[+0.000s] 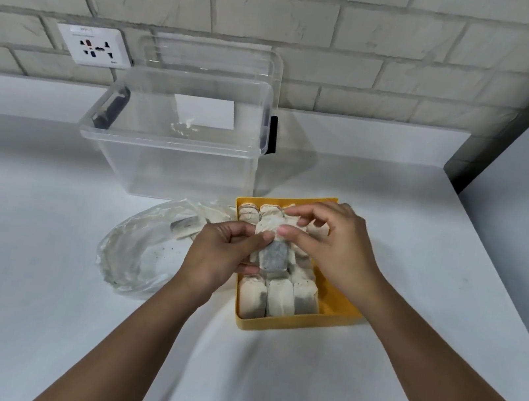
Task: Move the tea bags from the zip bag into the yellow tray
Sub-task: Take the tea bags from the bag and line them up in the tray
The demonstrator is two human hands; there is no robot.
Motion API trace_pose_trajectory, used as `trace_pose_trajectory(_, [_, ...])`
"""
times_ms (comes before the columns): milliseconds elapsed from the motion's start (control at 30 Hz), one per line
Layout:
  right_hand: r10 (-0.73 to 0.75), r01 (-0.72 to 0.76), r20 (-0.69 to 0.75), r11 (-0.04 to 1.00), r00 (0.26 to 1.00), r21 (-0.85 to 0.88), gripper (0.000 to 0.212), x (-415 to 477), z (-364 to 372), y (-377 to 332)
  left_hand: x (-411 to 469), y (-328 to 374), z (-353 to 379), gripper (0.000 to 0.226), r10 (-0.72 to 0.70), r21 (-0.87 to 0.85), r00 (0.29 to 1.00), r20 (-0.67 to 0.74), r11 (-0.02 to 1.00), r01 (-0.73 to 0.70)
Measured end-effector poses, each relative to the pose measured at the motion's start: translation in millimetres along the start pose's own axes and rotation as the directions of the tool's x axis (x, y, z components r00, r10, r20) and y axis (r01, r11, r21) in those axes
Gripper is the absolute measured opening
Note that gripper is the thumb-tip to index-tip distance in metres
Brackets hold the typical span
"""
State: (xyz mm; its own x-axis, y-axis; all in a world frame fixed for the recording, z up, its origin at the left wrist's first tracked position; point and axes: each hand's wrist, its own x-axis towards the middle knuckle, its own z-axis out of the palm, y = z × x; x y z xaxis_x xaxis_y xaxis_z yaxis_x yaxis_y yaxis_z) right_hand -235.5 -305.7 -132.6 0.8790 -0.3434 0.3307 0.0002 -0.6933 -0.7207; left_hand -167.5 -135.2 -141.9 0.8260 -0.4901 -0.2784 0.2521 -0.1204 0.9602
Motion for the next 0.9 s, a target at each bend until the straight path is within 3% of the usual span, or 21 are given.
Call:
trace_pose_trajectory(233, [0.046,-0.047,0.040,0.998,0.998,0.030,0.030,-16.3,-1.0,-4.6,-3.5,2.2,6.3,0.015,-0.020,-0.039,0.999,0.028,0.999,0.021])
trace_pose_trajectory(500, [0.136,-0.136,0.013,0.966,0.991,0.219,0.039,-25.6,-7.5,-7.0,-10.4,4.8,8.1,0.014,-0.115,-0.180,0.992,0.052,0.976,0.122])
trace_pose_trajectory(633, [0.160,-0.170,0.058,0.942,0.985,0.291,0.034,-27.5,-15.0,-1.9,-9.0,5.3,6.7,0.014,-0.127,-0.191,0.991,0.028,0.973,0.130])
trace_pose_trajectory(767, [0.171,-0.198,0.139,0.959,0.975,0.204,0.022,-25.3,-15.5,-1.5,-7.8,4.7,12.1,0.017,-0.138,-0.192,0.989,0.048,0.971,0.145])
trace_pose_trajectory(900, [0.168,-0.182,0.112,0.975,0.979,0.128,0.020,-26.7,-8.7,-3.1,-7.0,4.4,18.9,0.022,-0.146,-0.173,0.986,0.080,0.972,0.158])
